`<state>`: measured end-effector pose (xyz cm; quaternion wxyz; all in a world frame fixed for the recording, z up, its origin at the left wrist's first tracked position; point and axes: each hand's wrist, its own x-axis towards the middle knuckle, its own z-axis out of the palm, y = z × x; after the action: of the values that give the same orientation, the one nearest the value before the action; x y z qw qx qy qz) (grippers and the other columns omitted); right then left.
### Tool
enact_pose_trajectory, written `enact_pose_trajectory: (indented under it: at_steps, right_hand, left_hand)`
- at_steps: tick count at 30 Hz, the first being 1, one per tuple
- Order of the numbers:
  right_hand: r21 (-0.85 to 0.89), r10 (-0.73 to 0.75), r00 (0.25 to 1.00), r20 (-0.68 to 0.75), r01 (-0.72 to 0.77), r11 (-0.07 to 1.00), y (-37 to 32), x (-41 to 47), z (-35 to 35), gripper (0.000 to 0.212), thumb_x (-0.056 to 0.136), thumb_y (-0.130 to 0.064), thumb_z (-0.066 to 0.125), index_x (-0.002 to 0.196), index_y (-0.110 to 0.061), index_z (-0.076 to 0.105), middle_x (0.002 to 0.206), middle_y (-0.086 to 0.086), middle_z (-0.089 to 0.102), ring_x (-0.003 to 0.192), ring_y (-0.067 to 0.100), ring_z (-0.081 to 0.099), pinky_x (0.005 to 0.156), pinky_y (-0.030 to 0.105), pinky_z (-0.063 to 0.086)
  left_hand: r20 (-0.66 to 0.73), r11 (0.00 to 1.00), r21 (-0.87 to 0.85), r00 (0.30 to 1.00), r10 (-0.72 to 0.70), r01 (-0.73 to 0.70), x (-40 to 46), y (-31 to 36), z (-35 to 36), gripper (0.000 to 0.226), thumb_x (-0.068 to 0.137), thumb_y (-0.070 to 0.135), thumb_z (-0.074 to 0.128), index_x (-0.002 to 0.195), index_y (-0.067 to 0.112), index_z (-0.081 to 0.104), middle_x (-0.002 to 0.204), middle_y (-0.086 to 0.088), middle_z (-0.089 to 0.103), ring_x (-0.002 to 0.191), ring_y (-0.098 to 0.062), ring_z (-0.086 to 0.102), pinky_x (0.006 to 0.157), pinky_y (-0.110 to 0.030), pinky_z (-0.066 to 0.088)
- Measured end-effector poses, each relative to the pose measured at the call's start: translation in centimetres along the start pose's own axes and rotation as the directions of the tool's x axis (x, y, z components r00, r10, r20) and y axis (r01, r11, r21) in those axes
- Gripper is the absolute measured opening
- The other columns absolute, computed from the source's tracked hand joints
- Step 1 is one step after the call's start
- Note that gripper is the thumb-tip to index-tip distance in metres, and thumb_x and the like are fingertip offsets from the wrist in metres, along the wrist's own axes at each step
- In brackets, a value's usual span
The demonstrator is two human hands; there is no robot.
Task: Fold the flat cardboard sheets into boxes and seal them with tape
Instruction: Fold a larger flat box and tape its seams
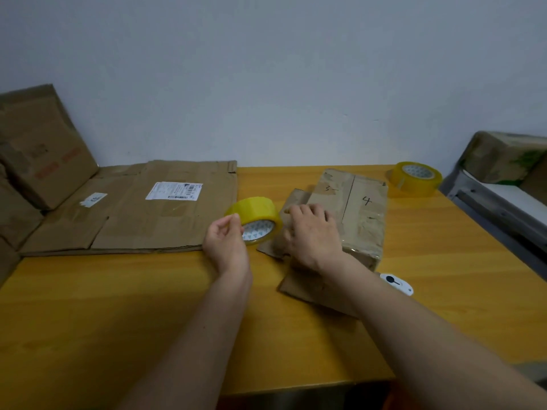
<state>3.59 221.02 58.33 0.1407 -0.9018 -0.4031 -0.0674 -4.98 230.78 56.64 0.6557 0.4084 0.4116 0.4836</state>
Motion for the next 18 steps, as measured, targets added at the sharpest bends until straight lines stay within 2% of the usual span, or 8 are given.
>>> enact_pose_trajectory:
  at_steps: [2,3,5,8,11,14,16,18]
  right_hand:
    - [0.304,-0.038,0.999,0.003,0.035,0.952,1.8,-1.3,-2.0,0.054,0.093,-0.044,0.053,0.141,-0.029,0.036,0.155,-0.002,0.024,0.143,0.02,0.018,0.116,0.041,0.017]
    - [0.36,-0.02,0.998,-0.054,0.038,0.932,3.2,-2.1,-2.7,0.057,0.09,-0.048,0.055,0.141,-0.033,0.036,0.157,-0.005,0.018,0.144,0.018,0.013,0.116,0.042,0.015]
    - [0.296,0.095,0.991,-0.091,-0.064,0.953,6.0,-4.5,-3.6,0.063,0.084,-0.055,0.058,0.141,-0.038,0.035,0.158,-0.006,0.011,0.145,0.019,0.007,0.116,0.045,0.015]
    - [0.179,0.277,0.961,0.022,-0.277,0.944,7.6,-7.4,-3.3,0.077,0.081,-0.053,0.065,0.145,-0.035,0.027,0.159,0.003,0.0,0.144,0.028,0.005,0.116,0.046,0.016]
    - [0.333,0.241,0.97,-0.022,-0.22,0.917,6.6,-7.4,-2.5,0.077,0.083,-0.04,0.069,0.146,-0.027,0.028,0.159,0.002,0.0,0.144,0.024,0.007,0.117,0.04,0.016]
    - [0.644,0.243,0.968,-0.055,-0.152,0.75,6.3,-6.5,-3.0,0.06,0.092,-0.024,0.061,0.145,-0.021,0.033,0.154,0.001,0.019,0.142,0.018,0.02,0.116,0.035,0.023]
    - [0.536,0.3,0.95,-0.081,-0.213,0.817,7.9,-6.5,-3.0,0.043,0.095,-0.011,0.051,0.138,-0.015,0.043,0.144,0.007,0.037,0.135,0.022,0.033,0.109,0.03,0.026]
    - [0.303,0.392,0.92,0.01,-0.377,0.876,10.5,-7.4,-2.4,0.037,0.093,-0.012,0.05,0.131,-0.013,0.048,0.135,0.01,0.046,0.128,0.028,0.037,0.104,0.033,0.029]
  left_hand:
    - [-0.005,0.994,0.103,0.999,0.046,-0.045,0.3,0.3,-0.4,0.007,0.089,0.014,0.067,0.084,0.017,0.064,0.092,-0.003,0.064,0.08,-0.011,0.06,0.061,-0.01,0.048]
    - [0.013,0.98,0.175,0.996,0.092,-0.093,0.4,0.5,-0.6,0.008,0.089,0.017,0.067,0.082,0.018,0.064,0.099,-0.005,0.061,0.086,-0.014,0.058,0.068,-0.014,0.049]
    - [0.038,0.934,0.297,0.98,0.194,-0.197,0.2,0.9,-1.0,0.007,0.089,0.018,0.067,0.083,0.016,0.064,0.108,-0.004,0.052,0.095,-0.018,0.054,0.085,-0.027,0.049]
    - [0.074,0.843,0.403,0.931,0.357,-0.355,-1.0,1.9,-1.6,0.007,0.092,0.017,0.061,0.088,0.011,0.062,0.111,0.001,0.057,0.112,-0.023,0.048,0.1,-0.04,0.04]
    - [0.222,0.715,0.444,0.839,0.496,-0.54,-2.3,3.2,-2.1,0.008,0.093,0.013,0.058,0.087,0.008,0.06,0.106,0.003,0.063,0.114,-0.025,0.045,0.094,-0.031,0.037]
    - [0.408,0.605,0.45,0.754,0.515,-0.657,-4.1,4.9,-2.5,0.009,0.092,0.018,0.061,0.084,0.013,0.059,0.091,0.009,0.056,0.104,-0.023,0.05,0.082,-0.027,0.036]
    - [0.494,0.538,0.436,0.692,0.526,-0.721,-5.5,5.3,-2.8,0.011,0.092,0.021,0.062,0.084,0.013,0.059,0.09,0.006,0.058,0.096,-0.019,0.051,0.077,-0.027,0.038]
    - [0.574,0.544,0.4,0.664,0.479,-0.738,-7.0,4.9,-3.0,0.01,0.091,0.021,0.062,0.084,0.015,0.06,0.09,0.006,0.061,0.087,-0.013,0.053,0.068,-0.018,0.038]
